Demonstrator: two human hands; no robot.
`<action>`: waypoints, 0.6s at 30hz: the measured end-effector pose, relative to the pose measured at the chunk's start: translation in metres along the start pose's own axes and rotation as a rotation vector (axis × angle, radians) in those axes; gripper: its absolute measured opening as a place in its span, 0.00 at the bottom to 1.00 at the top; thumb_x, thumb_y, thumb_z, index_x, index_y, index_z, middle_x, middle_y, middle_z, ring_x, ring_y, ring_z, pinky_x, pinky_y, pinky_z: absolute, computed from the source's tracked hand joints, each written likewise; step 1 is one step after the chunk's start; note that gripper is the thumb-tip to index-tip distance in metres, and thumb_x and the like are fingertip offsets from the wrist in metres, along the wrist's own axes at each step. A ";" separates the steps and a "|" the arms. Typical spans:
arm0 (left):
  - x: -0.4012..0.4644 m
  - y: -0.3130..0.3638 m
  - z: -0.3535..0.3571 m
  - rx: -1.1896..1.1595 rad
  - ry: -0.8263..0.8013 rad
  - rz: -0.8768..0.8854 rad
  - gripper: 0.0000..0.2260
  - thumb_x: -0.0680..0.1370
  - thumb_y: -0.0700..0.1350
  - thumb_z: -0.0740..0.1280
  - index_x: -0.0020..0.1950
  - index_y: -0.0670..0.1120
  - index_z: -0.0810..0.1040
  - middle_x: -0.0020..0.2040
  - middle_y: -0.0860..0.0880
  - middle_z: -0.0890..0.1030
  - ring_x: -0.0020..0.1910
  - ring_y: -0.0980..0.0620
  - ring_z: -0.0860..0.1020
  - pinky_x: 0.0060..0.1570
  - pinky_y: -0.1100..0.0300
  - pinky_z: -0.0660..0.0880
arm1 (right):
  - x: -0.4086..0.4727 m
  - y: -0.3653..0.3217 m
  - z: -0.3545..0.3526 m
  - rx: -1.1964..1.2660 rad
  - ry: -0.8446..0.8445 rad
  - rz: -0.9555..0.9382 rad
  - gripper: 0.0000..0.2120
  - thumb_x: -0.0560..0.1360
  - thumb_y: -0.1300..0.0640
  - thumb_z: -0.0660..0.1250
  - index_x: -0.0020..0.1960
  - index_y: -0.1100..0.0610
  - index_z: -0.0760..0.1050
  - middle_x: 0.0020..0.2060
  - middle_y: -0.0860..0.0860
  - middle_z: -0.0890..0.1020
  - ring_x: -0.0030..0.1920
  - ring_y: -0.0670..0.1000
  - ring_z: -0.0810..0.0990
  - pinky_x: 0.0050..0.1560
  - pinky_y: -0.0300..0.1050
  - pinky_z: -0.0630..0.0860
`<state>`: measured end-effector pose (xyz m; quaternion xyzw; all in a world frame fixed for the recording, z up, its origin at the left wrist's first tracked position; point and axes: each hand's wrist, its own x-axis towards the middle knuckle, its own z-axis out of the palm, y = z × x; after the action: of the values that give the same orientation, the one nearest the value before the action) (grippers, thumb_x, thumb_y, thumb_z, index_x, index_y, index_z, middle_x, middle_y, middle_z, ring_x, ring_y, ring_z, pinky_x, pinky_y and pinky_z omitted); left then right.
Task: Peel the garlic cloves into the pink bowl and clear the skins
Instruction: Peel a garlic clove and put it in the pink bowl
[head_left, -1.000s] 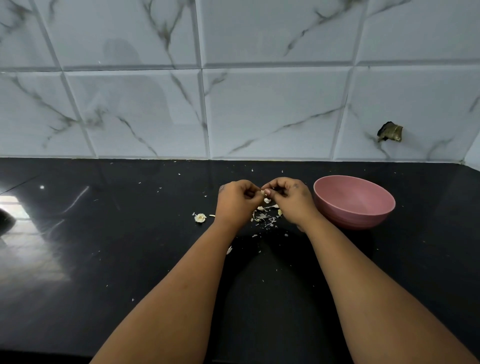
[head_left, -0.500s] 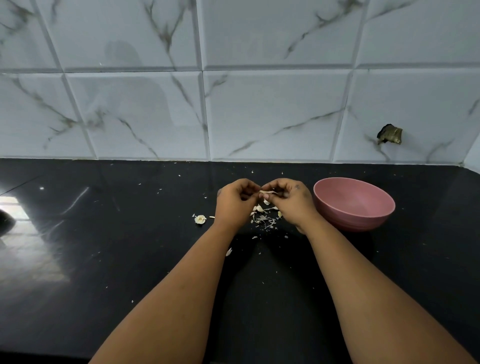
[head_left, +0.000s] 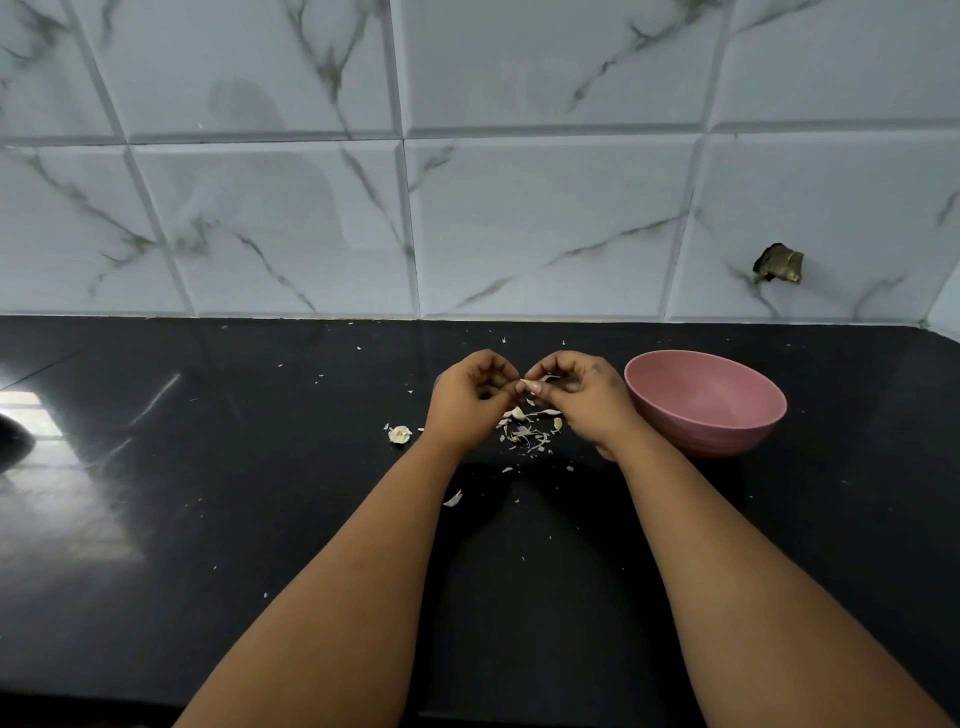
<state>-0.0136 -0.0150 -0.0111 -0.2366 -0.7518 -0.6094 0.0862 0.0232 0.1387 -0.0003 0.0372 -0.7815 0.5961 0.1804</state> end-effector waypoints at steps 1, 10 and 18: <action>0.000 0.000 0.000 0.005 -0.002 0.000 0.04 0.74 0.36 0.74 0.46 0.40 0.79 0.40 0.40 0.82 0.43 0.38 0.83 0.48 0.41 0.81 | 0.000 0.000 0.000 0.006 -0.002 0.003 0.09 0.72 0.67 0.72 0.41 0.54 0.79 0.39 0.55 0.84 0.37 0.45 0.83 0.41 0.35 0.78; 0.003 -0.004 -0.002 0.108 -0.108 0.006 0.07 0.75 0.39 0.73 0.44 0.41 0.76 0.42 0.39 0.82 0.44 0.38 0.82 0.46 0.45 0.78 | 0.000 0.004 0.003 0.049 -0.015 0.047 0.08 0.72 0.69 0.72 0.43 0.57 0.80 0.41 0.60 0.84 0.42 0.53 0.85 0.47 0.41 0.82; 0.003 -0.001 0.000 0.094 -0.045 0.066 0.05 0.78 0.40 0.70 0.43 0.44 0.75 0.39 0.42 0.82 0.40 0.43 0.81 0.39 0.53 0.77 | 0.001 0.002 0.007 0.327 0.051 0.120 0.05 0.72 0.70 0.71 0.45 0.62 0.80 0.38 0.54 0.84 0.39 0.48 0.83 0.41 0.36 0.80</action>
<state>-0.0166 -0.0142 -0.0103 -0.2707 -0.7732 -0.5645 0.1005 0.0196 0.1328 -0.0033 0.0041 -0.6703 0.7255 0.1558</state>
